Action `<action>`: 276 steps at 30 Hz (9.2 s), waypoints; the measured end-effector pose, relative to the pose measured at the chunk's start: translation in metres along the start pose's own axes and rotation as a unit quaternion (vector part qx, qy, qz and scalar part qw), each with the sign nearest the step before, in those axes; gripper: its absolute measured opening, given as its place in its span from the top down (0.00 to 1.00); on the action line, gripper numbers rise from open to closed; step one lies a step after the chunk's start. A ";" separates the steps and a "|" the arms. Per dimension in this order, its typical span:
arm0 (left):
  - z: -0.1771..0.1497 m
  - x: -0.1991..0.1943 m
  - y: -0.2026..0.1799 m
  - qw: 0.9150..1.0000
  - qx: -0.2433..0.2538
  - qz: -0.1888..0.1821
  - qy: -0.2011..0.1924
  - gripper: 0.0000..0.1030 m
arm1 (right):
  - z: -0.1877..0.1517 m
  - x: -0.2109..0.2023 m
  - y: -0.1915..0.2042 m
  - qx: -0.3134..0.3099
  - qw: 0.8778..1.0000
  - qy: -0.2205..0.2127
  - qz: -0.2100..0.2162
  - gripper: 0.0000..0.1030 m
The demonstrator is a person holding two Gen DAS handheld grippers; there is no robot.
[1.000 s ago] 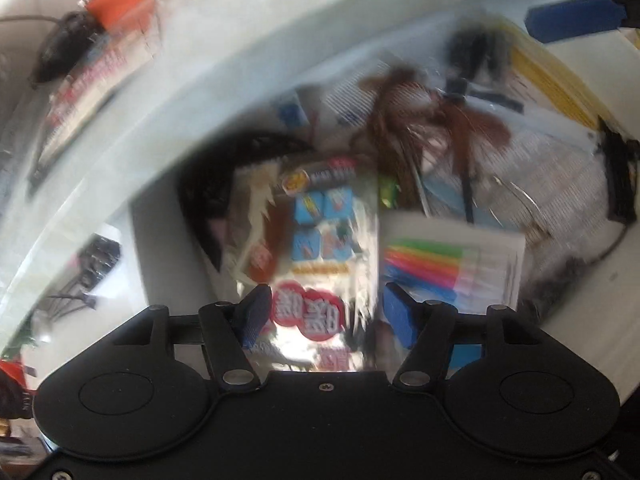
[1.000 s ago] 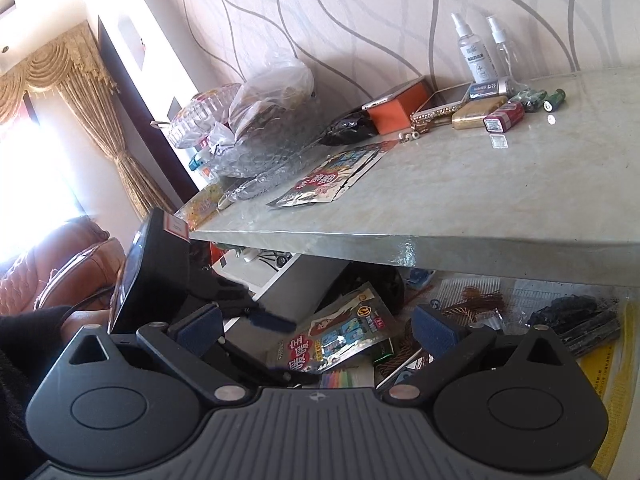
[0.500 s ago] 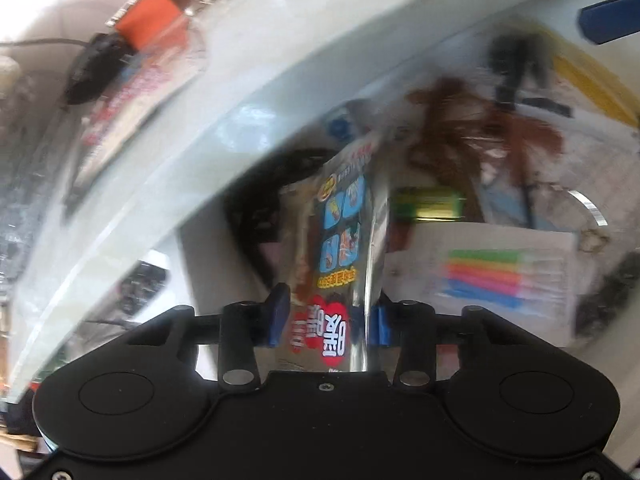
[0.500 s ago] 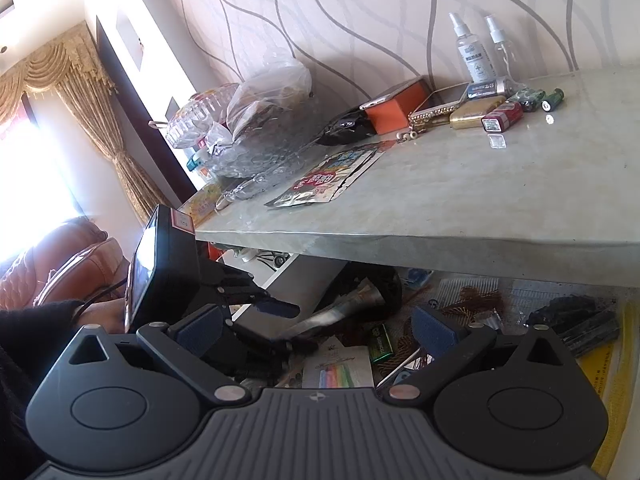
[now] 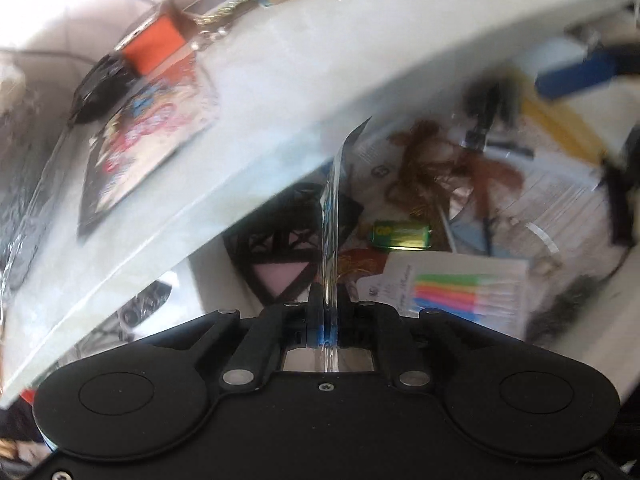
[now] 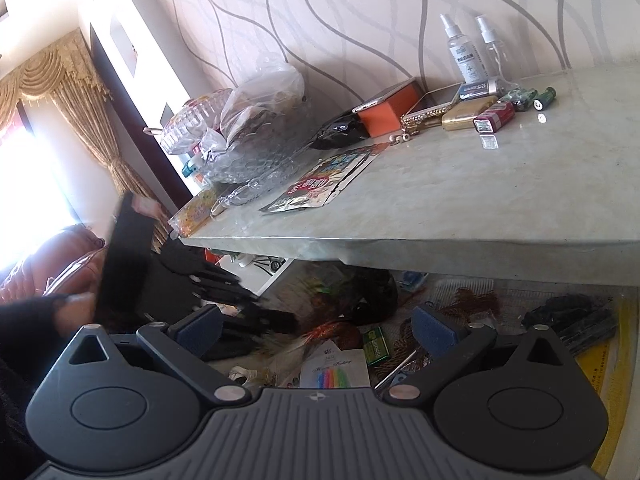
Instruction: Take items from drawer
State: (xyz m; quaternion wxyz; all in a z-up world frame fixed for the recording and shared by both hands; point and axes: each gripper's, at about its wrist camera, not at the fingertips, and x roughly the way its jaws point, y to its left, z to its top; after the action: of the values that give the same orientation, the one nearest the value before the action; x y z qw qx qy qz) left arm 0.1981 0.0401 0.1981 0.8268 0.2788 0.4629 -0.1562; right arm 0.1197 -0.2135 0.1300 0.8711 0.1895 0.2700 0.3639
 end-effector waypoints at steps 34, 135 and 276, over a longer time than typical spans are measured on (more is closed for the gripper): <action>0.111 0.028 0.058 0.984 -0.144 0.040 -0.099 0.36 | 0.002 -0.001 -0.017 0.049 0.999 0.002 -0.006 0.00; 0.096 0.021 0.020 0.967 -0.151 -0.172 -0.111 0.48 | 0.003 -0.049 -0.063 0.177 0.972 -0.149 -0.047 0.00; 0.061 -0.008 0.011 0.925 -0.189 -0.277 -0.179 0.95 | 0.001 -0.041 -0.060 0.163 0.976 -0.133 -0.059 0.00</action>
State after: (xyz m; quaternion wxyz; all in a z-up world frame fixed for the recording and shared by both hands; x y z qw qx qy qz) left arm 0.2409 0.0121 0.2336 0.8569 -0.0551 0.3871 -0.3360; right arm 0.1287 -0.2838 0.1128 0.8766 0.3594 0.2182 0.2343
